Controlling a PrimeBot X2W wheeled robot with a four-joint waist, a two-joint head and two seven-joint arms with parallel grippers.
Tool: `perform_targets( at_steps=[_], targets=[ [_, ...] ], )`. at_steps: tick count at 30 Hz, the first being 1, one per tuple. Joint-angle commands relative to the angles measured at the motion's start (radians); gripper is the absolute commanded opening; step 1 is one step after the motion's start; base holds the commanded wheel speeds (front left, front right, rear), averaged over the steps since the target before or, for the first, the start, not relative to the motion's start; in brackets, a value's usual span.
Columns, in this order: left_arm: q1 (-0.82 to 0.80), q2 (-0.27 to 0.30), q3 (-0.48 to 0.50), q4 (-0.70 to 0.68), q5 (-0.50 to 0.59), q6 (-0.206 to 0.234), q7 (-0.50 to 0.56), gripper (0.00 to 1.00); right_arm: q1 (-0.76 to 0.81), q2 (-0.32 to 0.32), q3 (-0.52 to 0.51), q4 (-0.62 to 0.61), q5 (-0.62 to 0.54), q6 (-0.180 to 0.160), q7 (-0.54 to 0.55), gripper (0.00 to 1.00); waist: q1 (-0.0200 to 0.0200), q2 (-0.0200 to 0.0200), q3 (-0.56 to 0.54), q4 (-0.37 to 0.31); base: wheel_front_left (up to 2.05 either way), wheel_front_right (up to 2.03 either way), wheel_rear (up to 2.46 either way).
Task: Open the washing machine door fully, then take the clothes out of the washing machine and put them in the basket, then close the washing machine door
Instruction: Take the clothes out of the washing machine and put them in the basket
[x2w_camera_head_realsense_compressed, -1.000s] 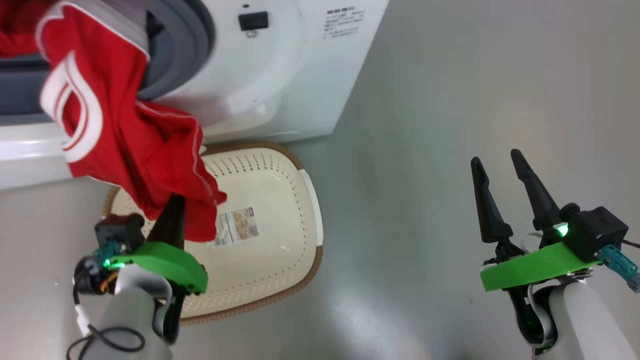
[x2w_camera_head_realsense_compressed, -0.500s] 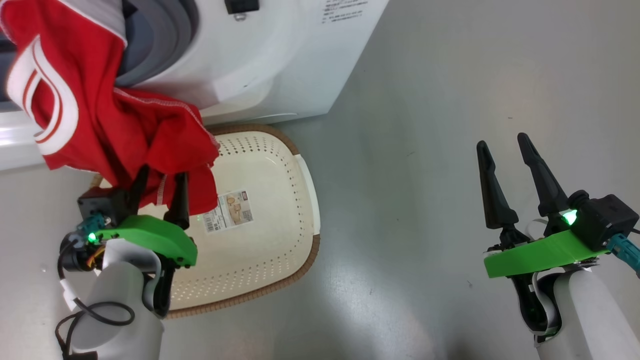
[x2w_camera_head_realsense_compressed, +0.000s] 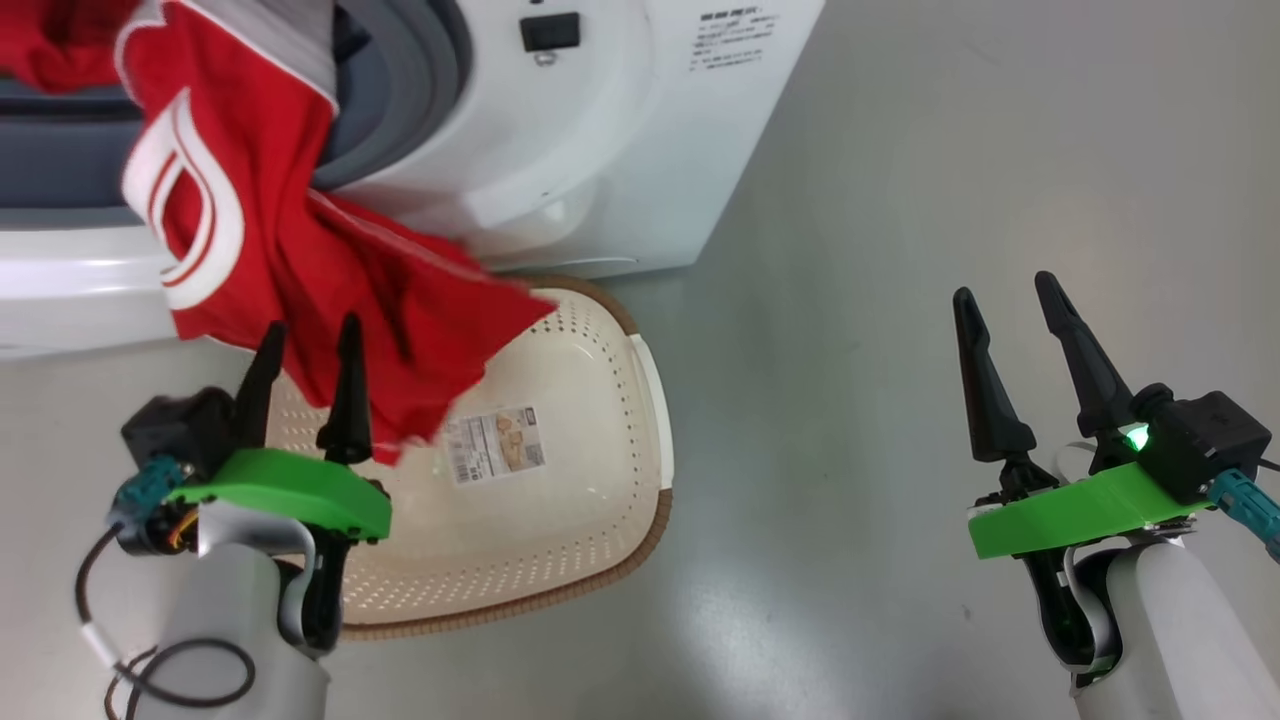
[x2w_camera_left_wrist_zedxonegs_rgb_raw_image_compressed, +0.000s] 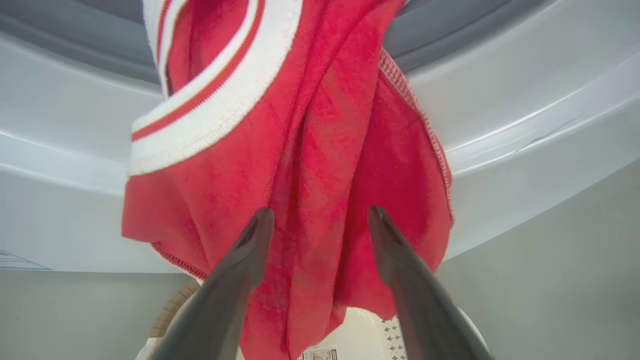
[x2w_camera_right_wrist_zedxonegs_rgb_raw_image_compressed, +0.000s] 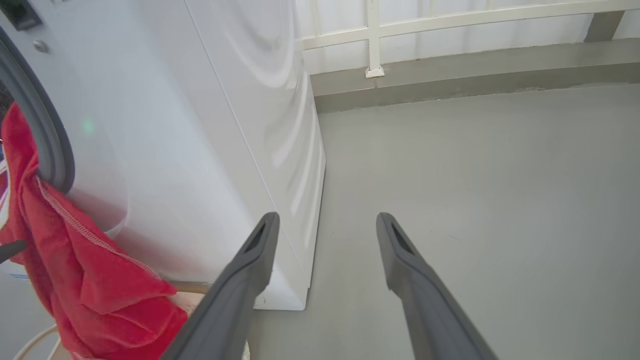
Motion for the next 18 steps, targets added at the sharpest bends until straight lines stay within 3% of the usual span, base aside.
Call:
perform_targets(
  at_steps=[1, 18],
  targets=[
    [0.043, 0.027, 0.031, -0.047, -0.013, -0.005, -0.005, 1.00, 0.017, 0.001, 0.022, -0.018, -0.010, 0.006, -0.006, 1.00, 0.0000, 0.0000, -0.024, 0.018, 0.00, 0.00, 0.00],
    [0.262, 0.027, 0.016, -0.414, 0.015, -0.005, -0.005, 1.00, 0.065, -0.016, 0.009, -0.008, -0.006, 0.006, -0.006, 1.00, 0.0000, 0.0000, -0.111, 0.056, 0.00, 0.00, 0.00]
  ],
)
